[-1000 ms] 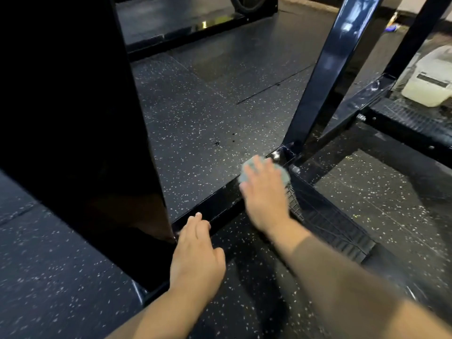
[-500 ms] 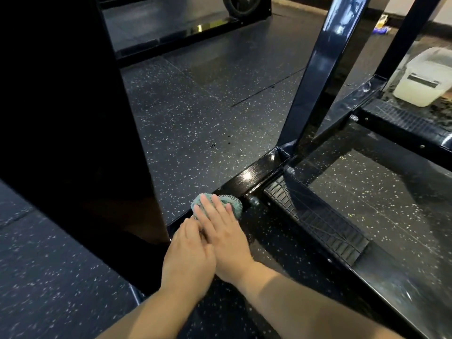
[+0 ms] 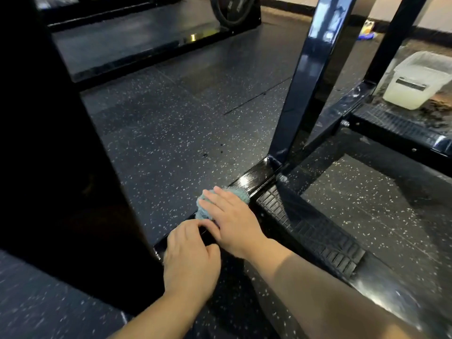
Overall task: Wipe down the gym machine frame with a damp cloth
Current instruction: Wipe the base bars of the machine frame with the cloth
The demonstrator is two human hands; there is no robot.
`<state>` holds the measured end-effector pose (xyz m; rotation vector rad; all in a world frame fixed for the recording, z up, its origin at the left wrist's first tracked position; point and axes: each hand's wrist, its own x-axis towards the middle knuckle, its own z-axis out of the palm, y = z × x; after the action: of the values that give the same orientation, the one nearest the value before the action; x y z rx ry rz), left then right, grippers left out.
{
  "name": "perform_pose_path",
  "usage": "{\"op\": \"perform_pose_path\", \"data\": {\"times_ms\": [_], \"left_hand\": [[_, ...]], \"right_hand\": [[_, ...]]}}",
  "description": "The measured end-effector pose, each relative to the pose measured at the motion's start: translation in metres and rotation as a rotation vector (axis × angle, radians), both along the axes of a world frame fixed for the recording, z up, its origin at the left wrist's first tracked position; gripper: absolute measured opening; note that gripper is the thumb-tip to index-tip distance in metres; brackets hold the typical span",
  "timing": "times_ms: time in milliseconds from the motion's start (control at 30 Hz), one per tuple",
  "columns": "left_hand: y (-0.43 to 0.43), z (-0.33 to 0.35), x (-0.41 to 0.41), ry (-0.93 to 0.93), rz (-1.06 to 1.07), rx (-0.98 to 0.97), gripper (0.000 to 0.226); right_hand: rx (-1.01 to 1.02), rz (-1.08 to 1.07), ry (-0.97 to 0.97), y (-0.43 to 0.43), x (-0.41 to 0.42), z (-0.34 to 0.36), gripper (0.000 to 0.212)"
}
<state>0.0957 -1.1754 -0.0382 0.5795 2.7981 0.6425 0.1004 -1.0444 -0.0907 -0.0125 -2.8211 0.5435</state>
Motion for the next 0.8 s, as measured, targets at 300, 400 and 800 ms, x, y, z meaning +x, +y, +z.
{"op": "perform_pose_path", "data": {"times_ms": [300,400,800], "left_hand": [[0.063,0.013,-0.033,-0.107,-0.053,-0.230,0.045],[0.074,0.022,-0.035,-0.097,-0.101,-0.340,0.043],[-0.022,0.012,0.018,-0.145,-0.104,-0.017,0.044]], "right_hand": [[-0.053,-0.418,-0.046,0.069,-0.016,0.000,0.042],[-0.022,-0.131,0.024,0.052,-0.005,-0.002,0.042],[-0.060,-0.205,-0.025,0.040,-0.023,0.000,0.043]]}}
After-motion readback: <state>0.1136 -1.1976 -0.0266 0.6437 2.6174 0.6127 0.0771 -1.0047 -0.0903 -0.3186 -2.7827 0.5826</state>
